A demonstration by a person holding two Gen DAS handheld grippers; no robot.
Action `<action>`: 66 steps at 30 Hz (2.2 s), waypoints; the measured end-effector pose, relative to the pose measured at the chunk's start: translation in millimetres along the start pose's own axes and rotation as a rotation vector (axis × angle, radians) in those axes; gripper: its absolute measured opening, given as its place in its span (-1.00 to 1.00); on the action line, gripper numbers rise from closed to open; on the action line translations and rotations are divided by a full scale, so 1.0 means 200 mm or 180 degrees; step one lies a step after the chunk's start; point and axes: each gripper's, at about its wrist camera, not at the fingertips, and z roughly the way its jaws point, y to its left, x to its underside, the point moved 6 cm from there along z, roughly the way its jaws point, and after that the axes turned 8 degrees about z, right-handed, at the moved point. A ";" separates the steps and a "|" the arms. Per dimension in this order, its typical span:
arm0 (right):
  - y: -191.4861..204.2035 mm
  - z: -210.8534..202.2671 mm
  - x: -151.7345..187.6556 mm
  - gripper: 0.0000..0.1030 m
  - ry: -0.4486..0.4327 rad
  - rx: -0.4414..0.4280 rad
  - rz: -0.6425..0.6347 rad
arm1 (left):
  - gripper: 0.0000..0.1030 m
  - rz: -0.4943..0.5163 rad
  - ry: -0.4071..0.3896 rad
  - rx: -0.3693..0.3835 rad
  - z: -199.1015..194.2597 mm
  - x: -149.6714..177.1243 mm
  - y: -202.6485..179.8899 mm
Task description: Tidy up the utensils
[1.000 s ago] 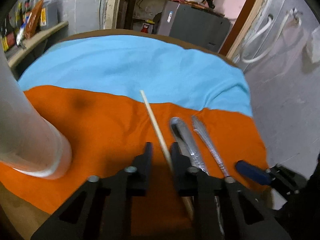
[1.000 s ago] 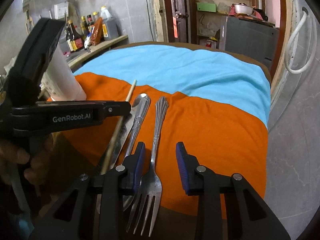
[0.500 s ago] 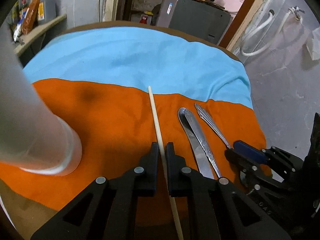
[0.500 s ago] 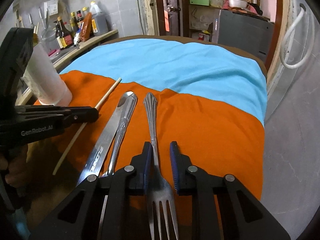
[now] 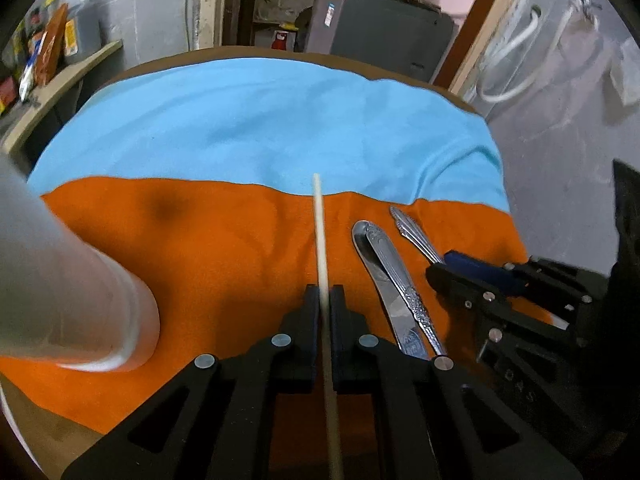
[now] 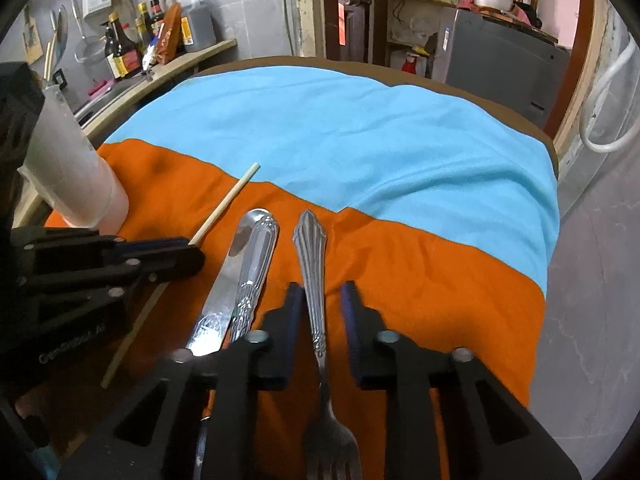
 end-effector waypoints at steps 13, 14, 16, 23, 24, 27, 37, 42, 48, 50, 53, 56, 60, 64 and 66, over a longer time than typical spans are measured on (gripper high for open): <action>0.05 -0.27 0.06 -0.86 -0.0825 -0.0291 0.0168 | -0.96 0.0035 -0.0896 0.0250 -0.32 0.17 -0.04; 0.06 -0.30 0.07 -0.86 -0.0926 -0.0279 0.0142 | -0.96 0.0033 -0.0958 0.0253 -0.34 0.17 -0.04; 0.08 -0.34 0.07 -0.86 -0.1069 -0.0240 0.0092 | -0.96 0.0048 -0.1124 0.0260 -0.40 0.17 -0.04; 0.15 -0.47 0.11 -0.87 -0.1586 -0.0127 -0.0111 | -0.96 0.0116 -0.1446 0.0307 -0.50 0.18 -0.06; 0.14 -0.48 0.11 -0.87 -0.1641 -0.0125 -0.0118 | -0.96 0.0120 -0.1482 0.0315 -0.51 0.18 -0.06; 0.13 -0.53 0.12 -0.87 -0.1828 -0.0143 -0.0108 | -0.96 0.0129 -0.1598 0.0315 -0.54 0.18 -0.06; 0.13 -0.64 0.16 -0.87 -0.2227 -0.0243 -0.0096 | -0.96 0.0147 -0.2032 0.0257 -0.69 0.20 -0.07; 0.13 -0.69 0.17 -0.87 -0.2380 -0.0295 -0.0073 | -0.96 0.0084 -0.2203 0.0205 -0.74 0.19 -0.05; 0.12 -0.72 0.17 -0.87 -0.2473 -0.0329 -0.0050 | -0.96 0.0027 -0.2250 0.0192 -0.75 0.19 -0.02; 0.12 -0.71 0.18 -0.87 -0.2476 -0.0328 -0.0055 | -0.96 0.0022 -0.2258 0.0191 -0.75 0.19 -0.01; 0.12 -0.72 0.17 -0.87 -0.2505 -0.0341 -0.0045 | -0.96 0.0014 -0.2280 0.0187 -0.76 0.19 -0.01; 0.11 -0.72 0.17 -0.87 -0.2523 -0.0345 -0.0041 | -0.96 -0.0013 -0.2324 0.0180 -0.78 0.20 0.01; 0.10 -0.75 0.17 -0.87 -0.2601 -0.0350 -0.0036 | -0.96 -0.0042 -0.2419 0.0151 -0.83 0.18 0.03; 0.12 -0.81 0.14 -0.87 -0.2692 -0.0370 -0.0046 | -0.96 -0.0108 -0.2515 0.0120 -0.91 0.13 0.08; 0.15 -0.85 0.11 -0.87 -0.2735 -0.0389 -0.0073 | -0.96 -0.0143 -0.2554 0.0113 -0.96 0.09 0.11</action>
